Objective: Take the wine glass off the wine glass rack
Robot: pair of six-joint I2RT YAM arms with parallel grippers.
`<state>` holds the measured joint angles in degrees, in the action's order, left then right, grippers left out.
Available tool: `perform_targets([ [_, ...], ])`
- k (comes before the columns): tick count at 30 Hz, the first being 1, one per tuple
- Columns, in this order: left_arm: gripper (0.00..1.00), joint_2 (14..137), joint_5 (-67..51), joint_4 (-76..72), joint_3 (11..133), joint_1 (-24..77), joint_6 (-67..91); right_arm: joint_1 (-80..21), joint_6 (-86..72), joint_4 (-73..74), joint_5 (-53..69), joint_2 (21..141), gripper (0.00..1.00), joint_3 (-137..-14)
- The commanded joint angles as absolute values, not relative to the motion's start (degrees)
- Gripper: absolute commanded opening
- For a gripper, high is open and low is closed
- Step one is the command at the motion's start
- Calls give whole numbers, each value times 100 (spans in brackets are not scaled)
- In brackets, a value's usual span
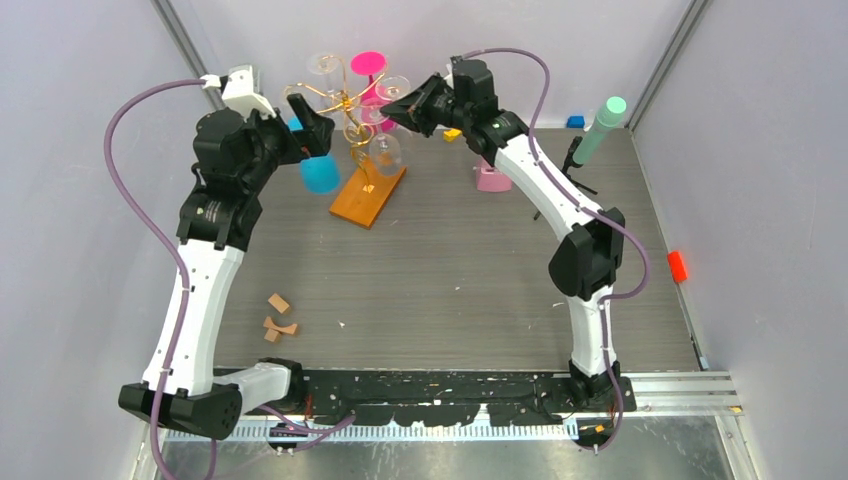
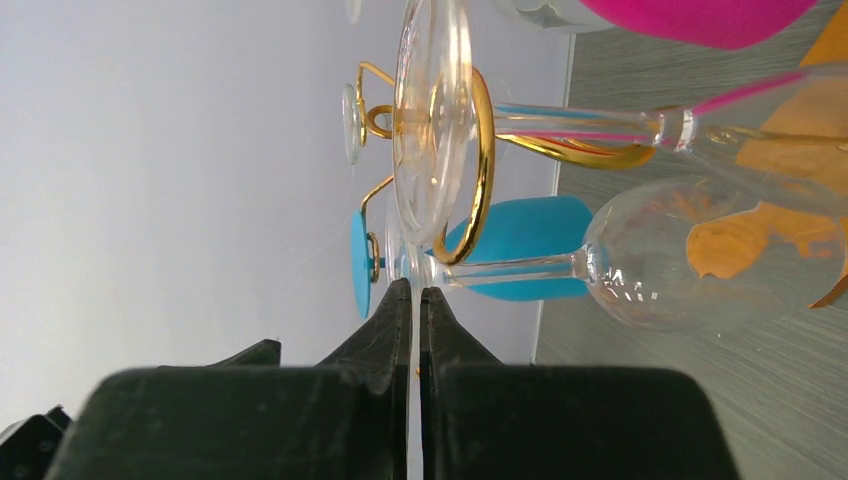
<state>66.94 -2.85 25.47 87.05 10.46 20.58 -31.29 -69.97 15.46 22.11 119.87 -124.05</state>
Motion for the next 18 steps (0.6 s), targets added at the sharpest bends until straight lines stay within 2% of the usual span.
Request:
perform_targets([
  [1, 98, 6598, -511, 2185, 8540, 1072, 2112, -3072, -7409, 957, 2309, 11181, 0, -12169],
  [9, 98, 6459, -1343, 1574, 8015, 1081, 2069, -3032, -7830, 662, 2503, 10447, 0, -11222],
  [13, 98, 6392, -2139, 1465, 7934, 1081, 1702, -3039, -7960, 910, 2573, 10104, 0, -10944],
  [18, 98, 6210, -3281, 1408, 7708, 1081, 1708, -3041, -8100, 747, 2645, 9341, 0, -10018],
])
